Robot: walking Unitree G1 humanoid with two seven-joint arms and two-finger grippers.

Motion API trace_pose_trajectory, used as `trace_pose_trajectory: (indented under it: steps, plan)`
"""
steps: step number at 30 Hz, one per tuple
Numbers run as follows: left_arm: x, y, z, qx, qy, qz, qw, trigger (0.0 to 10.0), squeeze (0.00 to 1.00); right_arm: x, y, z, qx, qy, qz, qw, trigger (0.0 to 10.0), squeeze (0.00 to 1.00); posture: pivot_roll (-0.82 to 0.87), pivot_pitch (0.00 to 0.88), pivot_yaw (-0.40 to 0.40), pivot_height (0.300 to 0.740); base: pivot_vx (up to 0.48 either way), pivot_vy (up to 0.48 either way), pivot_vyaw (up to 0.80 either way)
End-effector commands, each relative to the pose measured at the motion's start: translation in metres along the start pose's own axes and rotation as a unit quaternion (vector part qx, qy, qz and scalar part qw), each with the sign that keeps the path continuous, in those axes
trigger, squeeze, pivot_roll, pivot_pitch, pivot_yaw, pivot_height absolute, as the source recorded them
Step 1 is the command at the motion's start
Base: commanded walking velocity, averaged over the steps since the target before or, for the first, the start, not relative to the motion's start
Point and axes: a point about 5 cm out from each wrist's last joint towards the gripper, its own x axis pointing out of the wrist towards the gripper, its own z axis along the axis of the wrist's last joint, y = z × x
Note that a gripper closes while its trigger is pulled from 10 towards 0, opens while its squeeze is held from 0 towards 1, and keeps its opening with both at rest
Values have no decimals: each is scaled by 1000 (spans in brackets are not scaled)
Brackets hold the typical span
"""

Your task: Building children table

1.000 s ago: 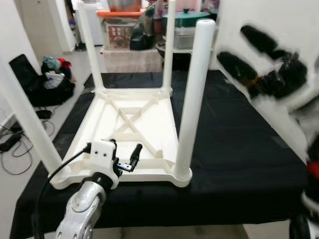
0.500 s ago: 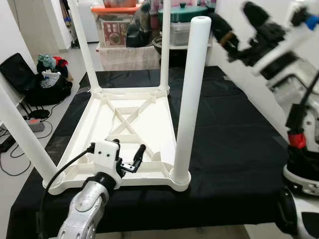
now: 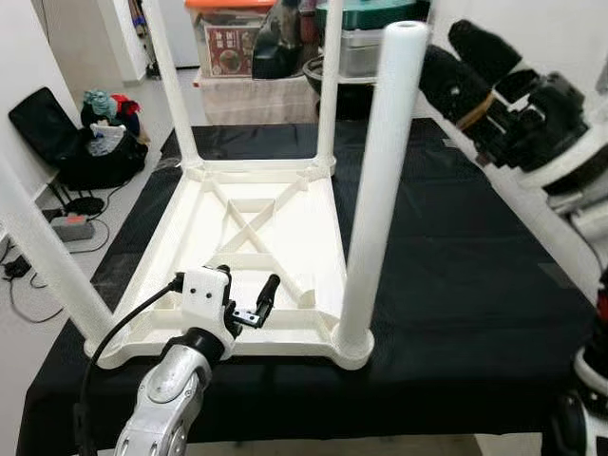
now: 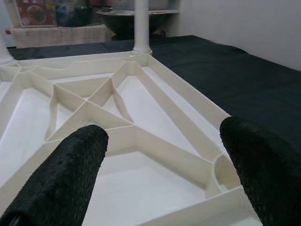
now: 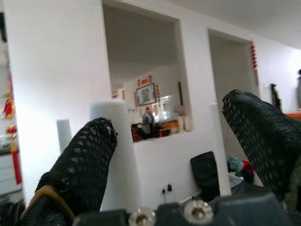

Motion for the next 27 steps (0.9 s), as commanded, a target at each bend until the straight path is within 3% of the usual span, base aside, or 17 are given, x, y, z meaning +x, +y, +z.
trace_pose_trajectory:
  steps: [1,7,10,13,17,22,25,27]
  plan:
    - [1,2,-1,3,1,-3,1000,10000,0,-6,-5,-5,21,5,-22,1000,10000,0,-58,3,-19,740,0,0,0]
    - [1,3,-2,11,10,1,1000,10000,0,-17,-2,-11,43,11,-15,999,10000,0,-61,1,-15,740,0,0,0]
    - [2,5,-3,20,17,4,1000,10000,0,-26,15,-20,55,40,24,997,10000,0,-67,0,-11,740,0,0,0]
    - [3,5,-3,23,17,3,1000,10000,0,-25,19,-22,60,45,28,997,10000,0,-69,0,-7,740,0,0,0]
    - [4,5,-3,28,18,2,999,10000,0,-8,34,-24,61,51,50,996,10000,0,-69,2,-6,740,0,0,0]
    - [4,4,-3,29,18,3,999,10000,0,0,35,-22,50,54,44,996,10000,0,-71,4,-7,740,0,0,0]
    - [4,4,-3,30,18,4,999,10000,0,12,29,-23,17,81,-3,997,10000,0,-74,4,-7,740,0,0,0]
    - [4,4,-3,30,19,4,999,10000,0,20,18,-30,-3,109,-69,992,10000,0,-73,4,-9,740,0,0,0]
